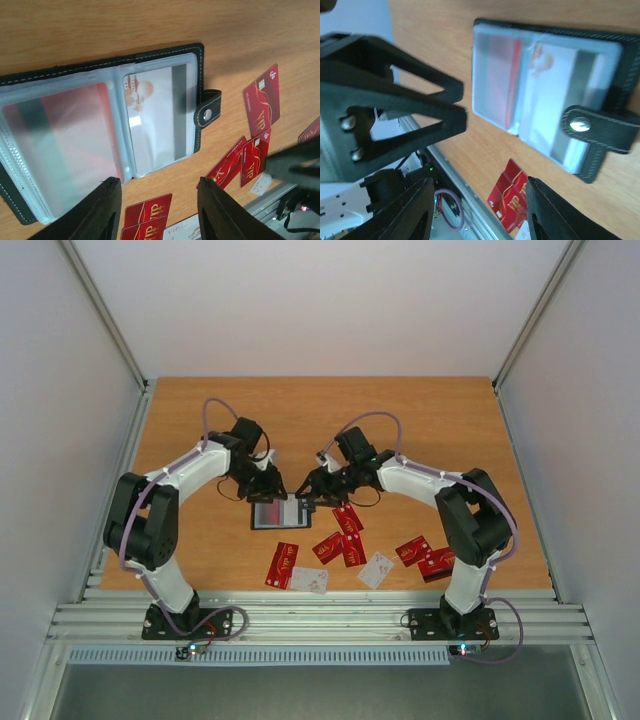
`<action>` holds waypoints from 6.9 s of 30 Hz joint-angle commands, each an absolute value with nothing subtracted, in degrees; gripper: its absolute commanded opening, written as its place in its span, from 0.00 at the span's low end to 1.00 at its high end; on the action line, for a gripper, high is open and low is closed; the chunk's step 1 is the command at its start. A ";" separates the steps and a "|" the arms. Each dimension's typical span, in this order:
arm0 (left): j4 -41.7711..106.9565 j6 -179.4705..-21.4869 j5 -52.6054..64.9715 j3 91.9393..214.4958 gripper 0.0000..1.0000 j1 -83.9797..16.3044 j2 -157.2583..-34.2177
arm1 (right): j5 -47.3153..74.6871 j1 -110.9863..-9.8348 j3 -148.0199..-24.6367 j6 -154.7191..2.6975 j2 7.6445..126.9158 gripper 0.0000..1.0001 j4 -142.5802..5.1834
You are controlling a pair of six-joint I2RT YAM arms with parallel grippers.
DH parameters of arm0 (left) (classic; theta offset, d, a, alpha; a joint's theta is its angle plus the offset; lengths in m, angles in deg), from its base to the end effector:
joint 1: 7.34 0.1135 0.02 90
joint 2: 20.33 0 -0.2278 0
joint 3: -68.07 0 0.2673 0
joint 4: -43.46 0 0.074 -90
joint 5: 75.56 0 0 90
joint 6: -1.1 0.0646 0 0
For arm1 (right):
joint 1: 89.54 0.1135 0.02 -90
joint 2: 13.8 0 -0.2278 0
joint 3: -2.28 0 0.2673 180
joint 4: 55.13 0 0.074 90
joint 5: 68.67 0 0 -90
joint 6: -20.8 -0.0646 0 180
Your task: Put the credit cards into the card holder
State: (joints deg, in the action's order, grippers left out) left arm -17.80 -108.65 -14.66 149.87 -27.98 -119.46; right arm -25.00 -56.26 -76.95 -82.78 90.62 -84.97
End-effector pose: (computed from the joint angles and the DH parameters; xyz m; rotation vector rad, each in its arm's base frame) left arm 0.3044 -0.1482 0.1309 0.1017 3.0174 -0.8393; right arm 0.2975 0.2512 0.1232 -0.7857 2.4880 1.3390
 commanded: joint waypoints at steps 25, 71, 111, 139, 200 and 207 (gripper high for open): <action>-17.30 -101.58 -5.31 143.99 0.48 -18.46 -117.12 | -13.91 -46.48 -97.07 -73.84 104.30 0.48 -105.43; -3.07 -104.60 -29.35 136.82 0.51 -12.26 -122.08 | -4.90 -47.53 -100.75 -70.16 111.91 0.46 -115.43; -1.94 -111.26 -31.03 144.12 0.46 -24.40 -121.59 | -11.34 -52.06 -103.34 -67.41 111.96 0.46 -114.50; -16.51 -110.41 -22.63 156.59 0.38 -27.11 -119.86 | -13.14 -58.35 -99.29 -68.74 103.29 0.46 -114.05; -18.91 -98.48 -23.00 156.06 0.00 -26.24 -138.06 | -43.69 -58.21 -104.44 -49.05 117.79 0.48 -117.04; -19.99 -97.15 -21.43 156.74 0.00 -25.77 -139.52 | -47.02 -55.90 -104.58 -44.66 115.47 0.48 -122.81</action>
